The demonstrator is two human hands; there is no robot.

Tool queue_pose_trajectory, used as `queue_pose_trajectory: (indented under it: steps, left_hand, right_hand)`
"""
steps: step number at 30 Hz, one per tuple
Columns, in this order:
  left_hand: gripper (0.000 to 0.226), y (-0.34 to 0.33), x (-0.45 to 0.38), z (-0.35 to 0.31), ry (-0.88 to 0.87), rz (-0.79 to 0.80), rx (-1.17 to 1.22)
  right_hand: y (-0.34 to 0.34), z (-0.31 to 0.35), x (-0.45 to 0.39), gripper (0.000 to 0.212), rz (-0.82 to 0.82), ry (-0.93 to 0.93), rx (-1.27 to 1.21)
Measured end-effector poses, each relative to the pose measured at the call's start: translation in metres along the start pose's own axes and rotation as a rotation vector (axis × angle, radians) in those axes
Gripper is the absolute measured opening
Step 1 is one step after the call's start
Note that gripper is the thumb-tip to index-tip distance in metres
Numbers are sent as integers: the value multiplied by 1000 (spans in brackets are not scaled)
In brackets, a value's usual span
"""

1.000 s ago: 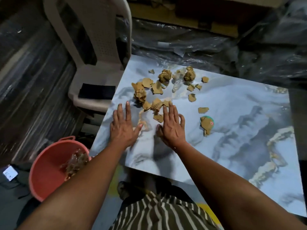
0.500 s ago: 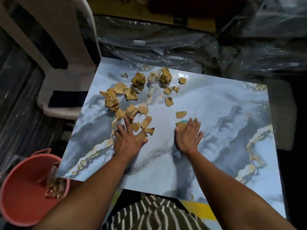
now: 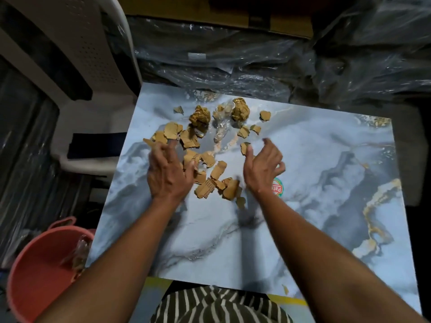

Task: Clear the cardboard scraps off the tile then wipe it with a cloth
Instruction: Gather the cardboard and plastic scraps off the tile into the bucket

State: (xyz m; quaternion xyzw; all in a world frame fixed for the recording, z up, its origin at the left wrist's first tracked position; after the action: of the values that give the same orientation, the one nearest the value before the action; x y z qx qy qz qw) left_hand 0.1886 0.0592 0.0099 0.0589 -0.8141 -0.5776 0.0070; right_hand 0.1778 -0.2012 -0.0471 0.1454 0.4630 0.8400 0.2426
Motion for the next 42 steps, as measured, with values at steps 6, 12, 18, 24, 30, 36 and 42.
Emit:
queue_pose_trajectory:
  steps: [6,12,18,24,30,36,42]
  left_hand:
    - [77,-3,-38,69,423,38,206]
    - [81,-38,-60,77,462,329,388]
    - [86,-51,-84,43,386,493,400]
    - [118,-54,-86,12,208,627,427]
    - [129,-56,-75,7,151,664,390]
    - [122,-59,-33,2,22,674,303]
    - [136,-52,-8,11,-77,788,242]
  right_hand:
    - [-8,5,-129,69,296,-96,-11]
    - [-33,56,-184,82,538,-31,80]
    - [-66,99,-164,86,692,230,215]
    - [-78,131,-116,71,732,442,273]
    - [-81,125,-71,68,816,602,356]
    - [-58,83,-19,65,765,596,339]
    - [-10,45,8,74,713,480,168]
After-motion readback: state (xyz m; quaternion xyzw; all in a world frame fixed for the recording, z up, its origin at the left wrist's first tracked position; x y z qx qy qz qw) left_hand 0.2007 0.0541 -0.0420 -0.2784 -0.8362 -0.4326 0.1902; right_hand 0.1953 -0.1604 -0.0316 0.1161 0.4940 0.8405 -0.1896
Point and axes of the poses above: each hand's wrist, its own x-axis away from the middle knuckle, its own y-axis out of the back of the hand, z = x × y, the point moved 5 cm from there along -x, towards the middle knuckle, and after that the axes turned 3 degrees about y, right-handed, at the moved point
